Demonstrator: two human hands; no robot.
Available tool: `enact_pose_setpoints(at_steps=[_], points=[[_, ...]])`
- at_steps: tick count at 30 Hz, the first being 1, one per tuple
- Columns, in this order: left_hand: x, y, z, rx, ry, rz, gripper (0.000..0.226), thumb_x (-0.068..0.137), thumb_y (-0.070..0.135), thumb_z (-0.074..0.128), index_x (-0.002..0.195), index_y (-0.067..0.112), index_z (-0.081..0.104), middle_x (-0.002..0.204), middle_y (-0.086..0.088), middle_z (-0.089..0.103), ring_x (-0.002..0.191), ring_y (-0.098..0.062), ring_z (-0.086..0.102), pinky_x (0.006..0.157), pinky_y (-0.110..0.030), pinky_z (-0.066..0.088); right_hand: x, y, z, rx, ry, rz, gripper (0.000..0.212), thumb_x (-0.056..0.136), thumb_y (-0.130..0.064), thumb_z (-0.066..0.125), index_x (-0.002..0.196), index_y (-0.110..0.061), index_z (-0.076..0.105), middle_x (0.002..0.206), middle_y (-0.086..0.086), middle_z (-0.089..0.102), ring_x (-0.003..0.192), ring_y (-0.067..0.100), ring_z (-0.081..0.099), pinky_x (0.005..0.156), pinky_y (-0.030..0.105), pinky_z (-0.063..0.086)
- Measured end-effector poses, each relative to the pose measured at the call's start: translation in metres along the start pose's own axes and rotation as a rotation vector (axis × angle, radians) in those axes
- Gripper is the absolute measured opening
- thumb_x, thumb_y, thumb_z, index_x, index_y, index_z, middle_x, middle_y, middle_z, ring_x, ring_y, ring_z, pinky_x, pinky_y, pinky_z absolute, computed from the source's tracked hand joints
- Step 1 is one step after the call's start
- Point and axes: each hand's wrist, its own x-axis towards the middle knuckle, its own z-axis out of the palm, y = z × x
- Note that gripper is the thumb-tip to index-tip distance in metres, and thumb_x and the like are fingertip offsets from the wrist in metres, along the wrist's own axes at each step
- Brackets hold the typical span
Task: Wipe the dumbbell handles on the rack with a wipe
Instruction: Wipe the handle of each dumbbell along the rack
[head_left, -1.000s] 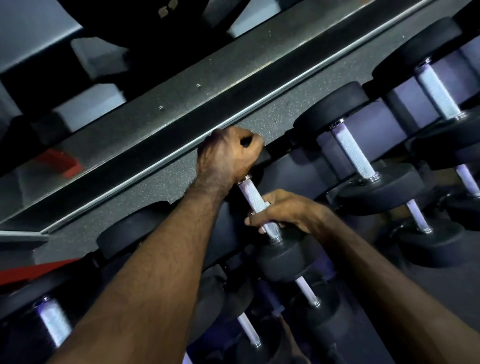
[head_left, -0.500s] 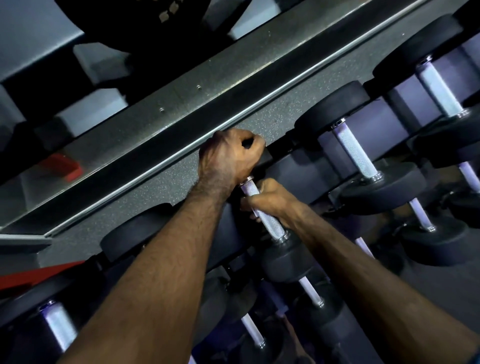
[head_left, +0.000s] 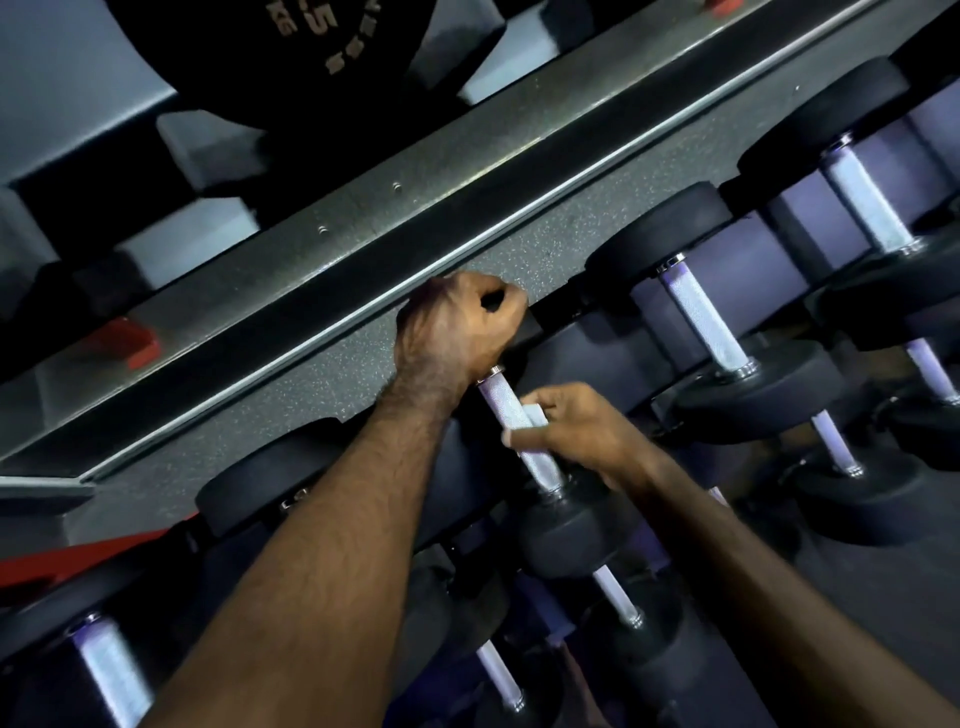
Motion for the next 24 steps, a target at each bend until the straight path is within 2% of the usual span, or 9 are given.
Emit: enact_pose_setpoints(at_steps=[2,4,6,9,14,16,19,22,24], points=[[-0.001,0.001,0.000,0.013,-0.005,-0.003,0.034,0.093,0.053,0.056,0.087,0.027,0.078,0.066,0.001,0.061,0.063,-0.020,0.059,0.063,-0.029,0.040,-0.006,0.011,-0.005,0.024,-0.034,0.003,0.028,0.068,-0.023,0.089,0.093,-0.016,0.079,0.079,0.004,0.078,0.068,0.010,0.066,0.069,0.031,0.053],[0.000,0.002,-0.002,0.017,-0.026,-0.015,0.035,0.093,0.055,0.056,0.090,0.028,0.079,0.067,0.007,0.066,0.066,-0.020,0.065,0.063,-0.029,0.046,0.002,0.006,-0.010,0.030,0.018,-0.038,0.020,0.076,-0.005,0.085,0.094,-0.013,0.080,0.076,0.000,0.077,0.062,0.006,0.064,0.066,0.028,0.053],[-0.001,0.004,-0.002,0.020,-0.036,-0.032,0.036,0.093,0.056,0.055,0.094,0.030,0.080,0.075,0.006,0.073,0.071,-0.020,0.069,0.067,-0.031,0.054,0.008,-0.008,-0.018,0.019,0.082,-0.113,0.019,0.080,0.002,0.078,0.092,-0.013,0.081,0.075,0.004,0.077,0.062,0.008,0.065,0.065,0.029,0.054],[-0.001,0.007,-0.002,0.027,-0.050,-0.054,0.033,0.094,0.056,0.057,0.099,0.033,0.080,0.085,0.005,0.077,0.078,-0.022,0.071,0.072,-0.032,0.057,0.006,-0.017,-0.037,0.115,0.050,-0.132,0.020,0.085,0.005,0.069,0.092,-0.010,0.080,0.082,0.017,0.077,0.069,0.017,0.068,0.067,0.034,0.057],[0.004,0.020,-0.005,0.117,-0.141,-0.094,0.033,0.093,0.055,0.057,0.102,0.033,0.079,0.089,0.000,0.077,0.085,-0.027,0.073,0.077,-0.036,0.060,-0.015,-0.014,-0.106,0.171,0.058,-0.159,0.022,0.092,0.007,0.064,0.098,-0.008,0.078,0.082,0.012,0.072,0.074,0.020,0.067,0.073,0.042,0.061],[0.009,0.038,-0.002,0.191,-0.153,-0.028,0.030,0.094,0.045,0.061,0.116,0.038,0.079,0.111,0.000,0.080,0.101,-0.029,0.074,0.087,-0.039,0.061,-0.016,-0.012,-0.143,0.172,0.122,-0.174,0.020,0.093,0.007,0.066,0.103,-0.009,0.075,0.086,0.013,0.071,0.068,0.014,0.068,0.062,0.035,0.062],[0.029,0.081,0.009,0.082,-0.118,0.074,0.044,0.091,0.042,0.059,0.133,0.040,0.073,0.129,0.003,0.077,0.115,-0.023,0.073,0.100,-0.038,0.058,-0.010,-0.010,-0.191,0.168,0.236,-0.178,0.018,0.093,0.005,0.070,0.106,-0.007,0.072,0.084,0.011,0.070,0.054,0.007,0.065,0.042,0.022,0.049],[0.060,0.136,0.031,-0.079,-0.082,0.107,0.053,0.087,0.051,0.052,0.135,0.037,0.072,0.132,0.005,0.075,0.119,-0.016,0.071,0.106,-0.036,0.055,0.007,0.002,-0.226,0.160,0.223,-0.150,0.020,0.091,0.009,0.069,0.106,-0.005,0.070,0.079,0.008,0.068,0.059,0.009,0.066,0.046,0.023,0.053],[0.077,0.165,0.047,-0.086,-0.106,0.113,0.051,0.087,0.054,0.052,0.131,0.038,0.074,0.130,0.007,0.076,0.119,-0.017,0.071,0.105,-0.036,0.055,0.023,0.012,-0.237,0.098,0.200,-0.134,0.021,0.089,0.005,0.073,0.101,-0.011,0.071,0.081,0.007,0.070,0.069,0.016,0.067,0.056,0.031,0.058]])
